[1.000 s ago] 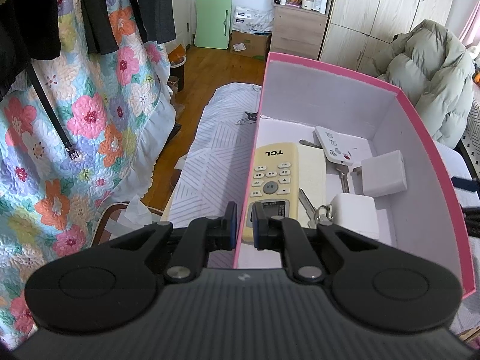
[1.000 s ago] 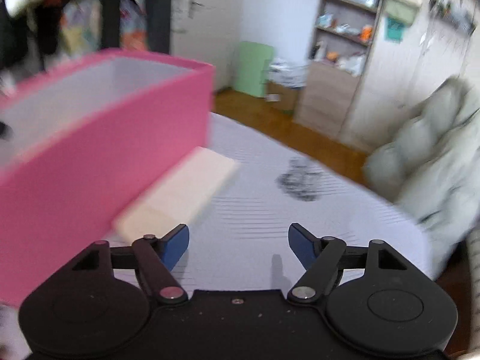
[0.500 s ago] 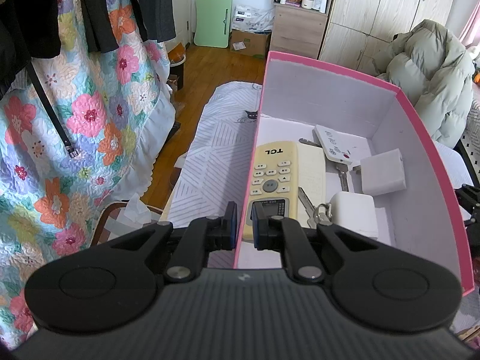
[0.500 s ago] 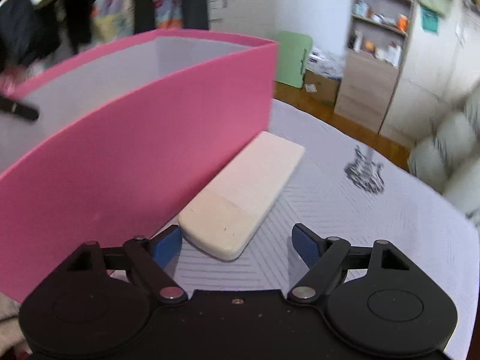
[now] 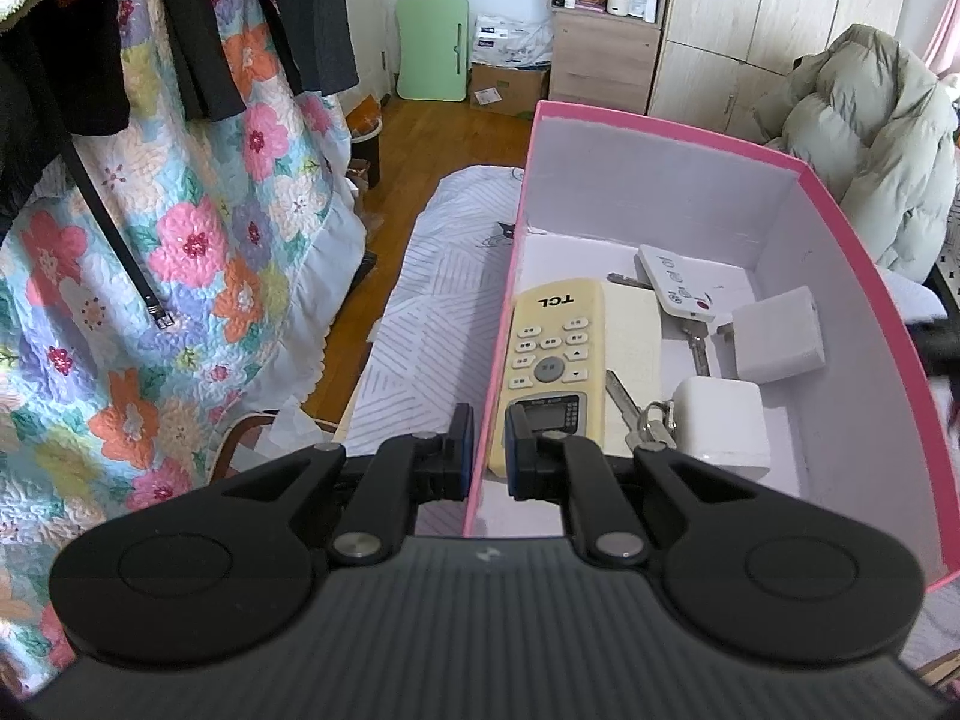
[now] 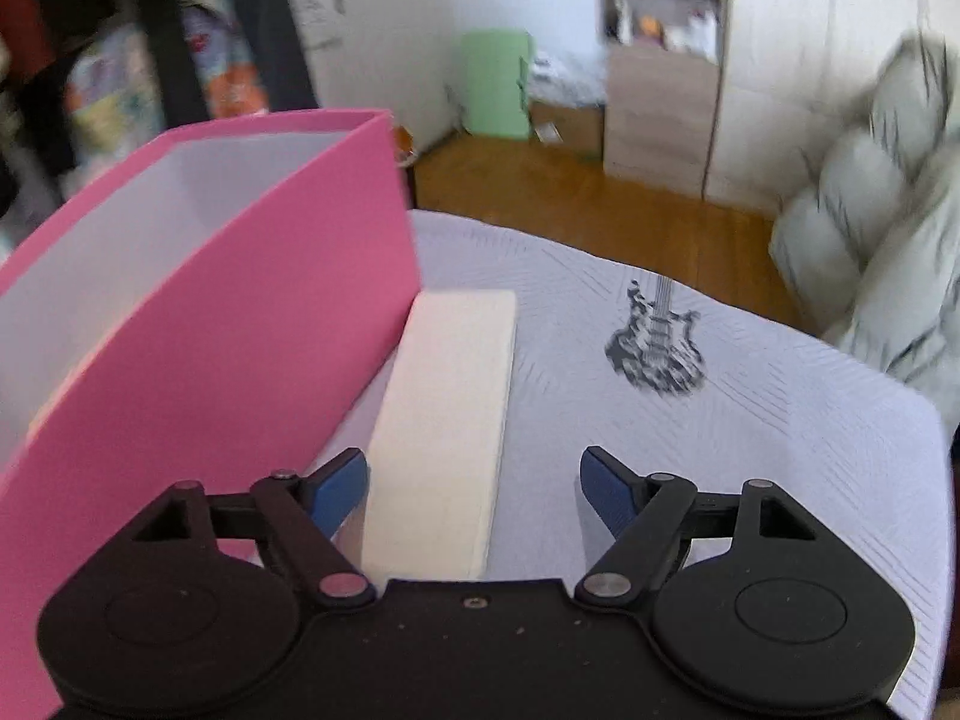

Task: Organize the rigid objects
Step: 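Move the right gripper to the cream remote on the bed, then grasp the cream remote with the right gripper and lift it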

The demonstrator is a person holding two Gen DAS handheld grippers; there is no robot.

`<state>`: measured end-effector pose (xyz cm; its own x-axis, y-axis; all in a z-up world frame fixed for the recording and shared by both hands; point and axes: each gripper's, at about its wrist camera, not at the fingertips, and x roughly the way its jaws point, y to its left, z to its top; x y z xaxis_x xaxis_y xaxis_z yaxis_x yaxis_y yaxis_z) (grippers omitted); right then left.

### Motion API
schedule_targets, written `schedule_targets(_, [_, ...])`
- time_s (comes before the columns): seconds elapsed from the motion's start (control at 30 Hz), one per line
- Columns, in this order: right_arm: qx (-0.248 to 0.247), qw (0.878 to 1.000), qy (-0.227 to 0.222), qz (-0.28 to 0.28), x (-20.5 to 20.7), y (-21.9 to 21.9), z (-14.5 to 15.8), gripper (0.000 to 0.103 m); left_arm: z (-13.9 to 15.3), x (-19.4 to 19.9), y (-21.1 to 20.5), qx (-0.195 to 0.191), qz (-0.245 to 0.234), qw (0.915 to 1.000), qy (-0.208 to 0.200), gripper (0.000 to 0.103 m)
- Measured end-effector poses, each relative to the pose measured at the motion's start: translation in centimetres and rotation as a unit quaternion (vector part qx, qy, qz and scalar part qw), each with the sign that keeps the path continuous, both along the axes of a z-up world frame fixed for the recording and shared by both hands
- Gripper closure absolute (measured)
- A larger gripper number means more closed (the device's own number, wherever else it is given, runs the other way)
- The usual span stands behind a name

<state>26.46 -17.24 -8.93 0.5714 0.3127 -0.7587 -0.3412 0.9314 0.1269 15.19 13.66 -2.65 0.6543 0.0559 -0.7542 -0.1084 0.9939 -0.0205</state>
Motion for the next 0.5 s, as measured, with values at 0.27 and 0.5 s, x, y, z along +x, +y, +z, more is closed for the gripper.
schedule_targets(0.27, [-0.026,0.999,0.018,0.023,2.2,1.5,-0.3,0.046,0.2,0.2,-0.3,0.003,0.005,1.0,0.004,0.094])
schedule_targets(0.5, [-0.041,0.998,0.056,0.002,1.1,1.6,0.0,0.04,0.2,0.3,-0.2,0.007,0.008,0.9999,0.005,0.094])
